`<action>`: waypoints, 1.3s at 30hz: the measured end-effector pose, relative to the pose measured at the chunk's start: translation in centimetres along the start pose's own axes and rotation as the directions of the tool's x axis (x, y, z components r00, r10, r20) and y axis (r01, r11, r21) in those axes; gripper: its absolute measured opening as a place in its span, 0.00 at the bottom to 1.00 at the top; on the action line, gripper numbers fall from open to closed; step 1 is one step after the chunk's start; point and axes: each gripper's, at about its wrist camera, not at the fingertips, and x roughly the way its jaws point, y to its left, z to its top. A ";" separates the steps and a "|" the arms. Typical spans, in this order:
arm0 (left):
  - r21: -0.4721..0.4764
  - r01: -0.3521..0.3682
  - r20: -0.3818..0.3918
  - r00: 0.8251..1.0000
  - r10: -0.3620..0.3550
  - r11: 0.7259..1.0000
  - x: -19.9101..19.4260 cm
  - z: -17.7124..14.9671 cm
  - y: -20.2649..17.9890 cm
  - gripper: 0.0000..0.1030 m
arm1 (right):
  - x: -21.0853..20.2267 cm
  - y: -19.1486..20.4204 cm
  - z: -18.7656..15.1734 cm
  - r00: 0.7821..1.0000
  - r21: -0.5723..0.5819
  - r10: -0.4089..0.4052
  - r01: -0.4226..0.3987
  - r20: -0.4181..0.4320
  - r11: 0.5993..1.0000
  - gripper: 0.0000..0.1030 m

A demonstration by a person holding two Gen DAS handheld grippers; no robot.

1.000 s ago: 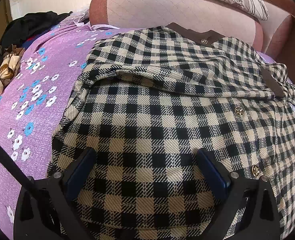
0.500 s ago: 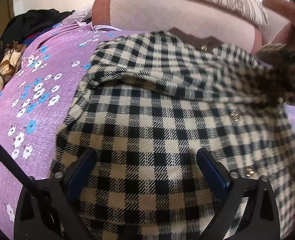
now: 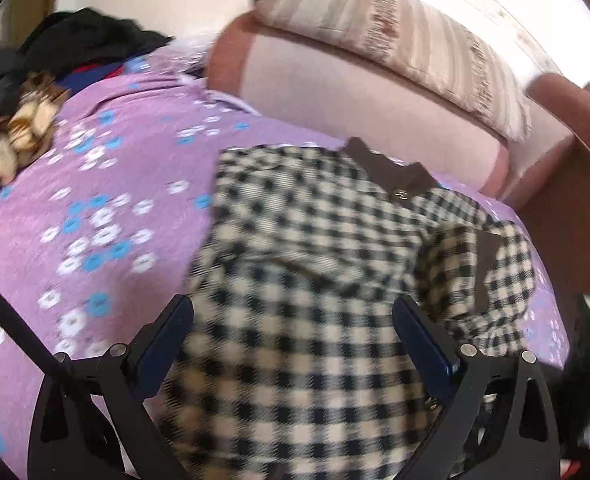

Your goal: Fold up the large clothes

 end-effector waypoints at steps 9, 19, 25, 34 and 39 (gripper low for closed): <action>0.323 0.058 0.011 0.998 -0.065 0.944 2.8 -1.2 -11.8 0.96 | -7.2 -8.2 -2.3 0.975 0.340 -0.110 0.040 0.191 0.940 0.58; 0.562 -0.039 -0.073 0.993 0.097 0.826 12.2 -2.0 -18.2 0.11 | -9.2 -17.0 -5.1 0.958 0.590 -0.180 0.014 0.223 0.807 0.58; 0.306 -0.021 -0.033 0.999 0.032 0.952 9.9 3.6 -11.7 0.10 | -9.4 -17.6 -4.8 0.952 0.598 -0.205 0.030 0.227 0.801 0.58; -0.115 -0.056 -0.095 0.994 0.045 0.992 10.1 6.5 3.1 0.17 | -8.0 -16.8 -4.2 0.959 0.574 -0.204 0.056 0.197 0.817 0.58; -0.193 -0.108 -0.077 0.992 0.095 0.975 8.6 5.8 7.1 0.17 | -7.3 -16.8 -4.3 0.963 0.574 -0.202 0.065 0.179 0.816 0.58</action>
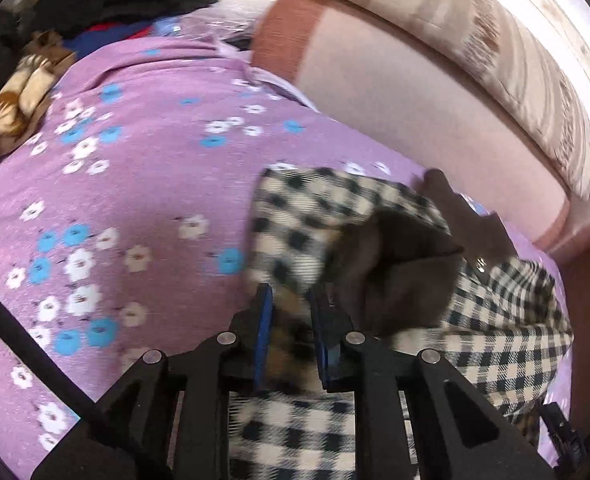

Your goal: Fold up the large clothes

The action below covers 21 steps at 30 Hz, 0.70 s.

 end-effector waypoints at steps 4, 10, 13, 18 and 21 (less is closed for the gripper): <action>-0.025 0.021 0.010 1.000 -0.021 0.999 -1.2 0.1 1.7 0.43 | 0.1 0.1 0.0 1.000 -0.002 -0.004 0.004 0.002 1.000 0.58; 0.063 0.058 0.098 0.993 -0.064 0.996 -3.4 0.0 -1.6 0.78 | 0.6 0.7 -0.1 1.000 -0.032 -0.023 0.023 -0.003 0.999 0.59; 0.222 0.002 0.111 0.993 -0.027 0.975 -2.9 -1.4 -5.3 0.85 | 0.9 0.9 -0.2 1.000 -0.038 -0.024 0.024 -0.007 0.999 0.59; 0.434 -0.197 0.107 0.980 0.167 0.879 1.0 -2.4 -9.4 0.65 | 0.9 1.0 -0.3 1.000 -0.047 -0.031 0.030 -0.005 0.998 0.59; 0.340 -0.210 0.039 0.977 0.210 0.917 2.2 -0.6 -6.8 0.10 | 1.0 0.9 -0.2 0.999 -0.041 -0.036 0.035 -0.008 0.999 0.59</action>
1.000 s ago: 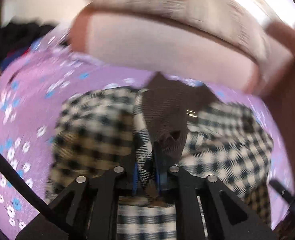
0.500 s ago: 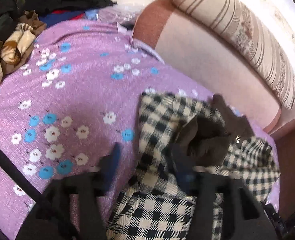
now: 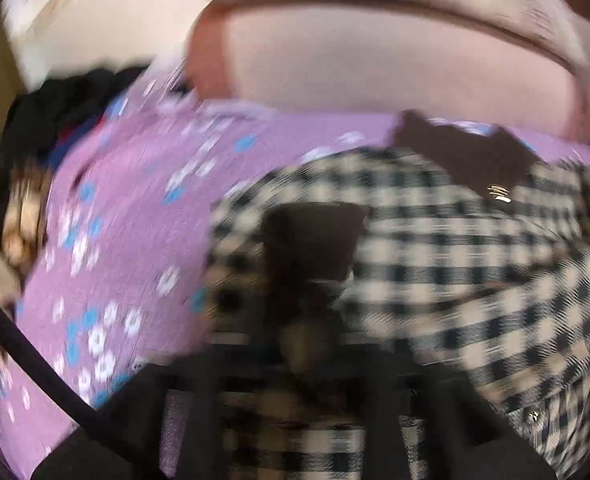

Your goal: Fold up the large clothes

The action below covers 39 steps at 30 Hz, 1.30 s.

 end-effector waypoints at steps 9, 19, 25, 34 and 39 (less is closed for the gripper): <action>-0.147 0.119 0.017 0.993 -0.118 0.982 0.0 -2.2 4.4 0.13 | -0.4 0.4 0.2 0.999 -0.012 -0.021 0.021 0.029 1.000 0.59; -0.264 0.006 0.139 0.990 0.032 0.964 -6.6 -0.4 9.9 0.20 | -4.9 5.6 2.3 0.987 -0.134 -0.010 0.032 0.161 0.990 0.59; -0.126 0.080 0.116 0.991 -0.066 0.989 -5.3 1.5 6.7 0.28 | -0.4 9.4 4.7 0.997 -0.204 0.055 -0.042 0.058 0.978 0.59; -0.088 0.072 0.023 0.997 -0.070 0.993 1.8 0.4 4.0 0.36 | 9.1 5.4 5.4 0.957 -0.257 -0.276 0.245 -0.093 0.935 0.47; -0.155 0.078 0.039 0.997 -0.073 0.985 2.7 -0.6 5.2 0.66 | 9.5 5.1 5.9 0.952 -0.240 -0.282 0.249 -0.116 0.938 0.48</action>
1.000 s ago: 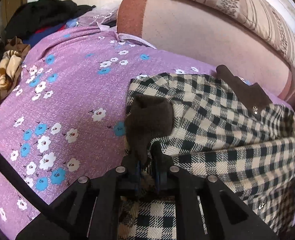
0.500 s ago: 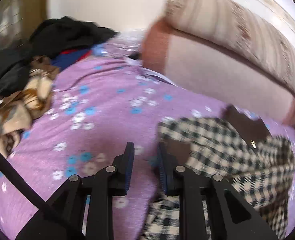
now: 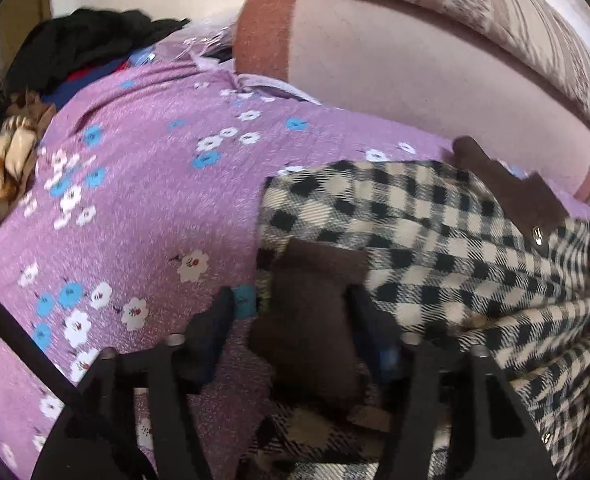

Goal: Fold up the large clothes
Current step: 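Grasp the coat's other side with the right tool and fold it over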

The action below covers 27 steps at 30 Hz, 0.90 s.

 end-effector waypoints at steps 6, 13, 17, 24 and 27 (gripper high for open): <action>0.017 0.035 -0.069 0.997 -0.034 0.999 -1.9 0.9 0.9 0.51 | -0.2 -0.1 0.1 1.000 -0.034 0.020 -0.020 -0.001 0.999 0.50; 0.065 0.064 -0.038 0.997 -0.062 0.996 -8.5 -2.3 3.7 0.51 | -6.1 -3.7 -2.1 0.997 0.080 0.075 -0.077 0.017 0.994 0.64; 0.018 0.121 -0.104 0.988 -0.118 0.993 -10.0 -6.2 7.0 0.50 | -7.4 -7.4 -7.0 0.997 0.154 0.072 -0.065 -0.039 0.986 0.65; -0.148 0.327 -0.171 0.921 -0.350 0.933 -11.5 -13.2 9.6 0.33 | -9.5 -12.7 -15.0 0.948 0.440 0.316 -0.300 0.038 0.847 0.65; -0.187 0.411 -0.197 0.874 -0.444 0.892 -12.8 -15.5 9.1 0.33 | -10.1 -12.4 -16.9 0.921 0.467 0.386 -0.360 0.043 0.808 0.66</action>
